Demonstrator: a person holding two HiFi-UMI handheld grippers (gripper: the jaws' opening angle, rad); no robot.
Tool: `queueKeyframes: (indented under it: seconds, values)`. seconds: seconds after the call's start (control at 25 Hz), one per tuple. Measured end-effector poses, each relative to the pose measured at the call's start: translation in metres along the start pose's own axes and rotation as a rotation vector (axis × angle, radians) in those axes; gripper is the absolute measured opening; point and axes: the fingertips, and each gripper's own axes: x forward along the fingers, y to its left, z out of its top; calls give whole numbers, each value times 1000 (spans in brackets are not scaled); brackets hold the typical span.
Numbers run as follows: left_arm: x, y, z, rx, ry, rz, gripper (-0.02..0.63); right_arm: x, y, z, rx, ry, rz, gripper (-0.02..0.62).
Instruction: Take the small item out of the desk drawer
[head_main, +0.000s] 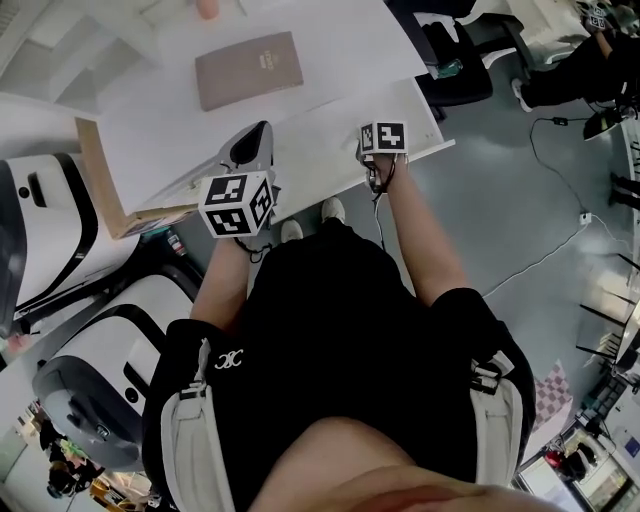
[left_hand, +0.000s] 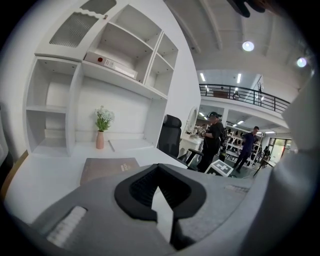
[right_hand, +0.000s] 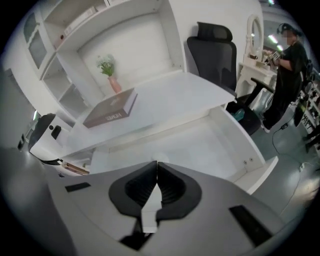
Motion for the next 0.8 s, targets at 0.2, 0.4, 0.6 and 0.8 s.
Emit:
queueKeyframes:
  seconds: [0.2, 0.4, 0.6, 0.8]
  values:
    - [5, -14, 9, 25, -15, -35, 14, -59, 4, 40, -35, -205, -20, 0]
    - [8, -32, 22, 59, -34, -68, 14, -136, 19, 84, -83, -454, -22, 0]
    - [7, -46, 47, 90, -80, -89, 14, -235, 41, 129, -181, -741, -83, -2]
    - [0, -59, 72, 114, -137, -107, 14, -317, 64, 146, -273, -983, -145, -2]
